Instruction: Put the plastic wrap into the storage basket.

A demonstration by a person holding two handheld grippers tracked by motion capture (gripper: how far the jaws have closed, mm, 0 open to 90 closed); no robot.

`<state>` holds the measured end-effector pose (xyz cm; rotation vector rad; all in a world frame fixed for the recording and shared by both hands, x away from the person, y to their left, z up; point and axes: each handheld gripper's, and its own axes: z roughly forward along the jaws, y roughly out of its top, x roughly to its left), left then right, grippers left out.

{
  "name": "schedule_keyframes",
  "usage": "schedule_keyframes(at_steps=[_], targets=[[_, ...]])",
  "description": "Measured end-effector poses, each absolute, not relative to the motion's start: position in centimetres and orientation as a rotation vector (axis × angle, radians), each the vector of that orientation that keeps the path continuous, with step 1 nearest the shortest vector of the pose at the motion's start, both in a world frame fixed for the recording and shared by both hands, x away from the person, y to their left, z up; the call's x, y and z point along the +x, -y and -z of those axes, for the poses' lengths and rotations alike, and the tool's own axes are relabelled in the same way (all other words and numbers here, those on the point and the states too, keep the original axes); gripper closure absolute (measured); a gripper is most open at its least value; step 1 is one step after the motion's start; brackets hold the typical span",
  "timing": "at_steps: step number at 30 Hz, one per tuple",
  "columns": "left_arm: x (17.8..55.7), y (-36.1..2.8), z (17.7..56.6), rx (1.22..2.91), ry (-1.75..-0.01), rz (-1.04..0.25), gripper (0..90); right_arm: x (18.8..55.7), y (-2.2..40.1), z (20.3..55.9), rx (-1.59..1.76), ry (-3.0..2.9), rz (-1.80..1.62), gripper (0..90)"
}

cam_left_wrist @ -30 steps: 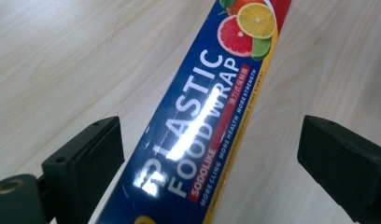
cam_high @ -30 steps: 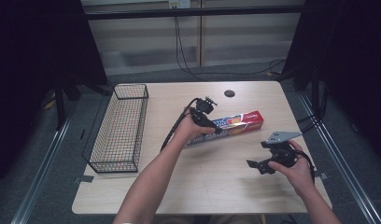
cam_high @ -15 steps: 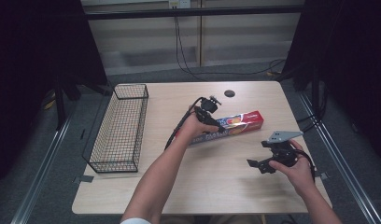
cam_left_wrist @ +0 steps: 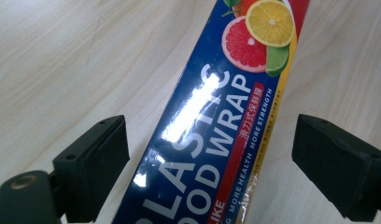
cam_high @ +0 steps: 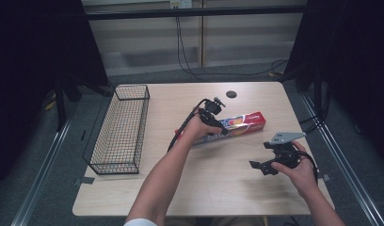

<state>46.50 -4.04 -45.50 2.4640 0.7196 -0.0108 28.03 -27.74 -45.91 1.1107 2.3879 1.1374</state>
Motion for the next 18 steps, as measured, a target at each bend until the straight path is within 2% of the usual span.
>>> schedule_keyframes(at_steps=[18], targets=[[46.37,4.22,45.97,2.541,-0.641,-0.012,28.1,28.02,27.9,45.87,1.115,-2.377,-1.136,3.1]])
